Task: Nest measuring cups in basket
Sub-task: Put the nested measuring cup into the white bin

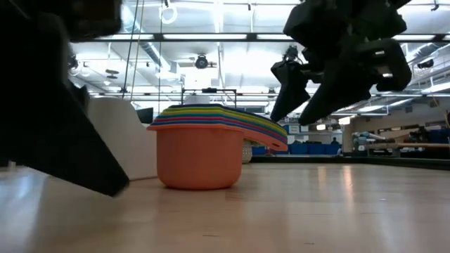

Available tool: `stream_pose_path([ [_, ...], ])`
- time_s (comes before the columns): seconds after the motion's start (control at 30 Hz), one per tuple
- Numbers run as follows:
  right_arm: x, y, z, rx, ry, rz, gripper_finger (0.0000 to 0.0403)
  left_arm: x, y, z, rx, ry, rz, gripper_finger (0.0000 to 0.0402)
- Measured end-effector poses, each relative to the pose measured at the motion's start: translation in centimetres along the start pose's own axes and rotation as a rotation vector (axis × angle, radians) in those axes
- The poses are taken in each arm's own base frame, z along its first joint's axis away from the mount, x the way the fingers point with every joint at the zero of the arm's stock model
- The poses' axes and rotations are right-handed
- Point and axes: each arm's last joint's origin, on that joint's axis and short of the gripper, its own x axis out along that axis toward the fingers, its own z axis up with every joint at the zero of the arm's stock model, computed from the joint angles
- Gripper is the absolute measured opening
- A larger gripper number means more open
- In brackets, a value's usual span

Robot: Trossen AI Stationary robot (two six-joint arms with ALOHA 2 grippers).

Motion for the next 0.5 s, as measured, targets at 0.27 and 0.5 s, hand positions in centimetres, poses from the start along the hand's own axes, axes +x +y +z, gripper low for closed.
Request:
stream_pose_path([
  [0.27, -0.9, -1.2, 0.3, 0.008, 0.023, -0.031, 0.0267, -2.2, 0.7, -1.3, -0.059, -0.134, 0.122, 0.0208],
  [0.5, -2.5, -3.6, 1.0, -0.001, -0.031, -0.121, 0.0268, -4.9, -0.4, 2.0, 0.072, -0.007, 0.219, 0.0208],
])
